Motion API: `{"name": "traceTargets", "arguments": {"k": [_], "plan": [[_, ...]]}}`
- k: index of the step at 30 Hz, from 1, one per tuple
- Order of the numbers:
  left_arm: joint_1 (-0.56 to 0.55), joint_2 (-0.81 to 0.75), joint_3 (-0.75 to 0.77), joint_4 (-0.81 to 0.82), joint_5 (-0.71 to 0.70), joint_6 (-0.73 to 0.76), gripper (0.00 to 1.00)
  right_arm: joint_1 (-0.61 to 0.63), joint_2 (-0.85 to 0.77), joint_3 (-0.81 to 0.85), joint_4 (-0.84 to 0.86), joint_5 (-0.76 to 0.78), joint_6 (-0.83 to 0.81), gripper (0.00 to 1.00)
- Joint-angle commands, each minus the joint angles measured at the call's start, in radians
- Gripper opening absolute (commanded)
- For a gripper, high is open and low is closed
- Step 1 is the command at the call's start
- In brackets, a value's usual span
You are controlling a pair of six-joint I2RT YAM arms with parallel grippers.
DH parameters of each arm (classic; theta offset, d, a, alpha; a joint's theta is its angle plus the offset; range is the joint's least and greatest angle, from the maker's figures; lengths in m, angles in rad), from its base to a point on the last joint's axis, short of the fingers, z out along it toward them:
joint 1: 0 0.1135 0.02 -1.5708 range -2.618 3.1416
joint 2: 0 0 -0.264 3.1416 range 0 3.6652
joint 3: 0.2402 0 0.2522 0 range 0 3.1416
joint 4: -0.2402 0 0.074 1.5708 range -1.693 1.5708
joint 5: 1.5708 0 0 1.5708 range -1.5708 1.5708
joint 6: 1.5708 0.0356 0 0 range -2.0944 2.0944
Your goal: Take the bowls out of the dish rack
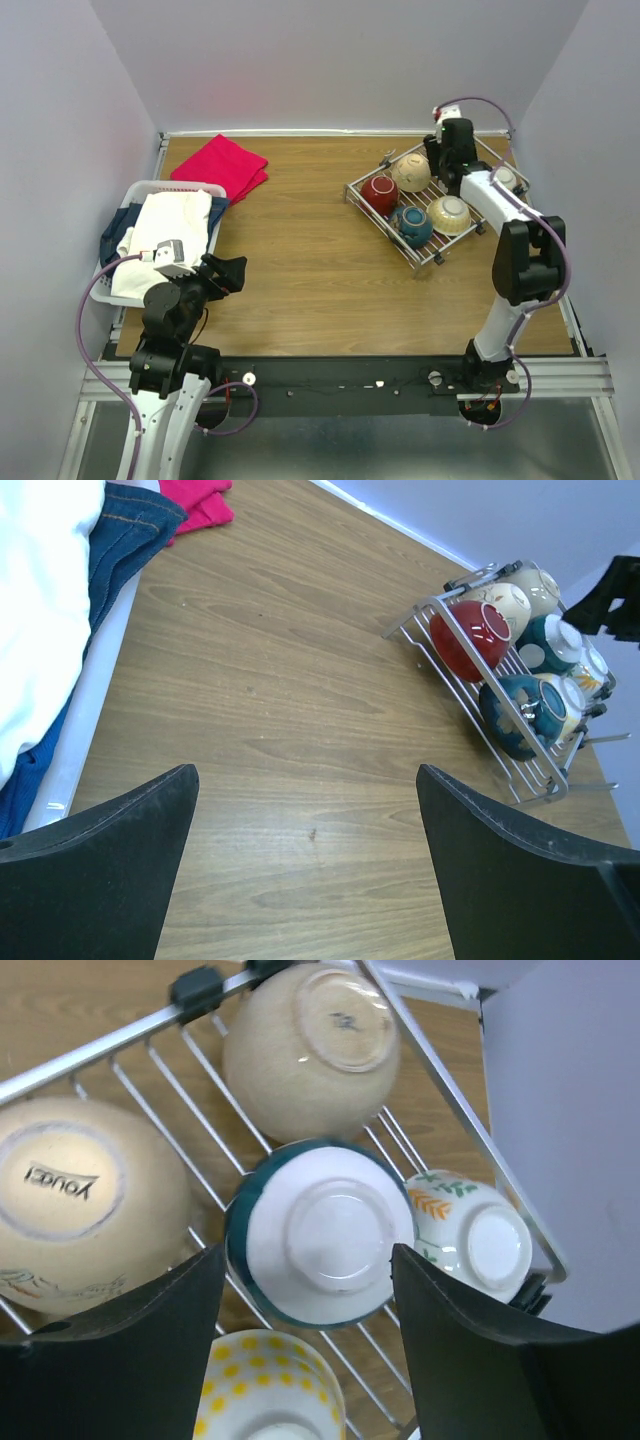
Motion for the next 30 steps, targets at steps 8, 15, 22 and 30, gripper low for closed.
{"name": "traceTargets", "arguments": {"k": [8, 15, 22, 30], "plan": [[-0.002, 0.005, 0.005, 0.015, 0.008, 0.002, 0.99, -0.215, -0.153, -0.06, -0.069, -0.164, 0.791, 1.0], [-0.002, 0.011, 0.007, 0.018, 0.009, 0.004, 0.99, -0.296, -0.112, -0.108, -0.025, -0.285, 1.027, 0.99], [-0.002, 0.011, 0.007, 0.013, 0.003, 0.002, 0.99, -0.344, -0.089, -0.189, 0.021, -0.303, 1.189, 0.96], [-0.002, 0.012, 0.007, 0.012, -0.004, 0.002, 0.99, -0.364, -0.033, -0.269, 0.146, -0.381, 1.25, 0.96]]}}
